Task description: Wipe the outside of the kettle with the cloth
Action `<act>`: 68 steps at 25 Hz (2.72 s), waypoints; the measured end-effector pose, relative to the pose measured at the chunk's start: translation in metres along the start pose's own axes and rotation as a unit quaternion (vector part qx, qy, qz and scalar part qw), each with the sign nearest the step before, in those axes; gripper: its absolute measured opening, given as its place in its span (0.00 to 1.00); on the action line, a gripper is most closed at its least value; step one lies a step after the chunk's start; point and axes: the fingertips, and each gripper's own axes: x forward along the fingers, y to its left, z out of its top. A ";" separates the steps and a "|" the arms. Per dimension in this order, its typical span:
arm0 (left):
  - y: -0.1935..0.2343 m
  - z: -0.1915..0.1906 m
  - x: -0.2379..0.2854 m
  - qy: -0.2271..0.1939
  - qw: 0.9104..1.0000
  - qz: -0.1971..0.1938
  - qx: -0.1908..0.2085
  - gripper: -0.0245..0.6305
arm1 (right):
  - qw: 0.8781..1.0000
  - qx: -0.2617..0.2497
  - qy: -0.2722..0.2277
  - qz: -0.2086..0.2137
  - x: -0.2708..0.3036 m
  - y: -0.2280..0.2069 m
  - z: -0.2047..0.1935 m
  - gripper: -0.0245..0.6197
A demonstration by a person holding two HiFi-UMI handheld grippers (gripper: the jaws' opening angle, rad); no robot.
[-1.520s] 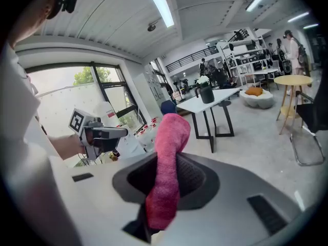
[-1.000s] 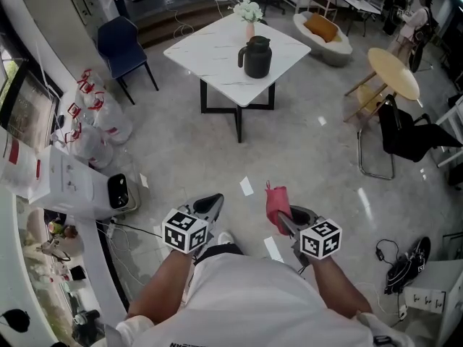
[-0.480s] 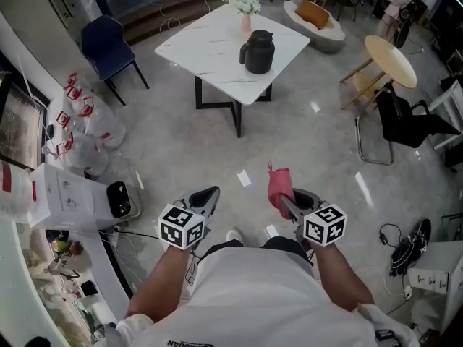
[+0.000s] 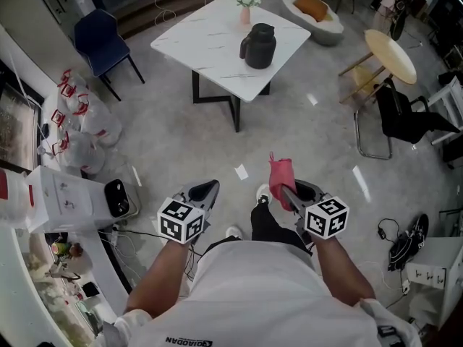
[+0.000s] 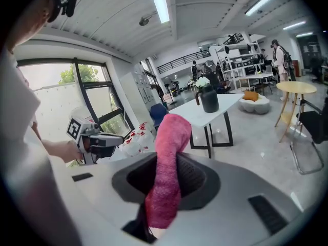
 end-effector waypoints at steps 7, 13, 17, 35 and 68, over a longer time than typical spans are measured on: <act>0.013 0.010 0.034 0.014 1.000 -0.002 -0.001 0.04 | 1.000 -0.008 0.002 -0.011 0.027 -0.034 0.019 0.20; 0.042 0.047 0.073 0.016 1.000 0.013 0.002 0.04 | 1.000 -0.008 -0.001 -0.003 0.058 -0.073 0.054 0.20; 0.059 0.088 0.103 0.003 1.000 0.024 0.013 0.04 | 1.000 -0.004 -0.001 0.004 0.075 -0.104 0.081 0.20; 0.089 0.172 0.185 -0.024 0.997 0.076 -0.019 0.04 | 0.997 -0.017 0.018 0.068 0.137 -0.203 0.161 0.20; 0.250 0.288 0.267 -0.026 0.998 0.002 0.049 0.04 | 0.999 -0.023 0.020 0.043 0.274 -0.213 0.270 0.20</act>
